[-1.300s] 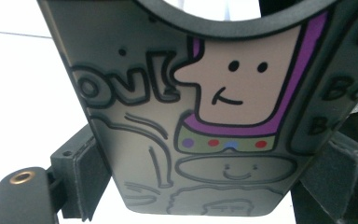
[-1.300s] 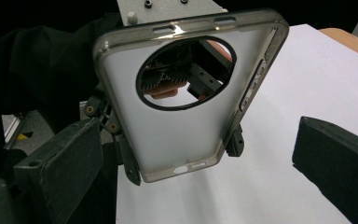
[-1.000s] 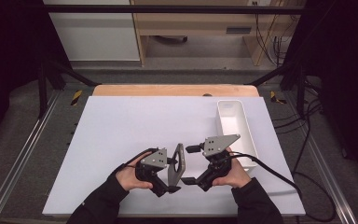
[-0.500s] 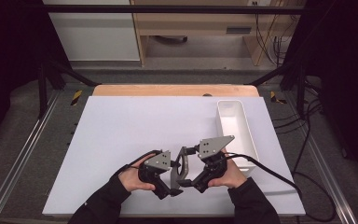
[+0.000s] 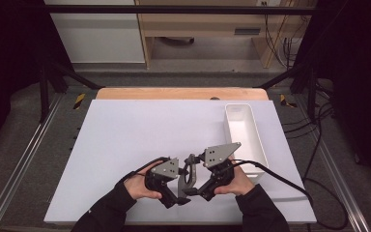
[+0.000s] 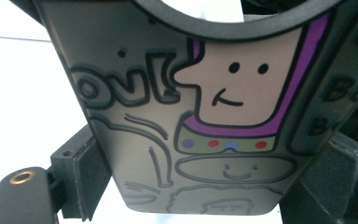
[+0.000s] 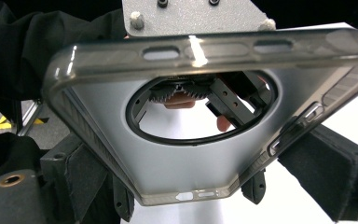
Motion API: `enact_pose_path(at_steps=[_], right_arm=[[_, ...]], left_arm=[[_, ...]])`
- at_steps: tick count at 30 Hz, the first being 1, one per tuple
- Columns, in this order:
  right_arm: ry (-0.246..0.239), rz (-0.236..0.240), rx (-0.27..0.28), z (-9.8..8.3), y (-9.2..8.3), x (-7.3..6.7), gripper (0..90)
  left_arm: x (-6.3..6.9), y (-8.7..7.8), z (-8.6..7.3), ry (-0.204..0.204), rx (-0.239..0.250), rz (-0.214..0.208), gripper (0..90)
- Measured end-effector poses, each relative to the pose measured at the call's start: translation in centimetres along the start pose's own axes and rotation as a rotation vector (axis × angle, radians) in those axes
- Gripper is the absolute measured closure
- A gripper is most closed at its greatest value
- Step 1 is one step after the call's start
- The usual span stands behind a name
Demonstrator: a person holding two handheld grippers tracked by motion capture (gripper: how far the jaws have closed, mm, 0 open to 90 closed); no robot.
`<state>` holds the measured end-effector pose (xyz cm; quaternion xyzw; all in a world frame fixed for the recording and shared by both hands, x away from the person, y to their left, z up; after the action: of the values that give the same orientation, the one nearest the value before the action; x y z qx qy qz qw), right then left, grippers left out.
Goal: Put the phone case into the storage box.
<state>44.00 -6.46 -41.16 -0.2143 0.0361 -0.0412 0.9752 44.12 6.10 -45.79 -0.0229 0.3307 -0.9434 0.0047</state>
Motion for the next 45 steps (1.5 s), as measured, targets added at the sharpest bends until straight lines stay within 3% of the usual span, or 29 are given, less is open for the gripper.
enact_pose_path(at_steps=[31, 45], right_arm=[[0.002, -0.011, -0.013, 0.0, -0.5, 0.2, 12.7], [0.045, -0.121, 0.007, -0.2, -3.5, 1.4, 12.6]], left_arm=[[-0.3, -0.2, -0.4, -0.009, -0.018, 0.033, 7.3], [-1.1, -2.7, -0.8, -0.057, 0.036, 0.11, 3.2]])
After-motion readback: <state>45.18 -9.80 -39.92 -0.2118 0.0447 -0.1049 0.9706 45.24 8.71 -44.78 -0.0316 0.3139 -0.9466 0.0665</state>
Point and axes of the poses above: each handheld gripper's, and its own axes: y roughly forward along the jaws, z roughly out of its top, x roughly to its right, the point moved 5 cm from there along y, roughly forward along the jaws
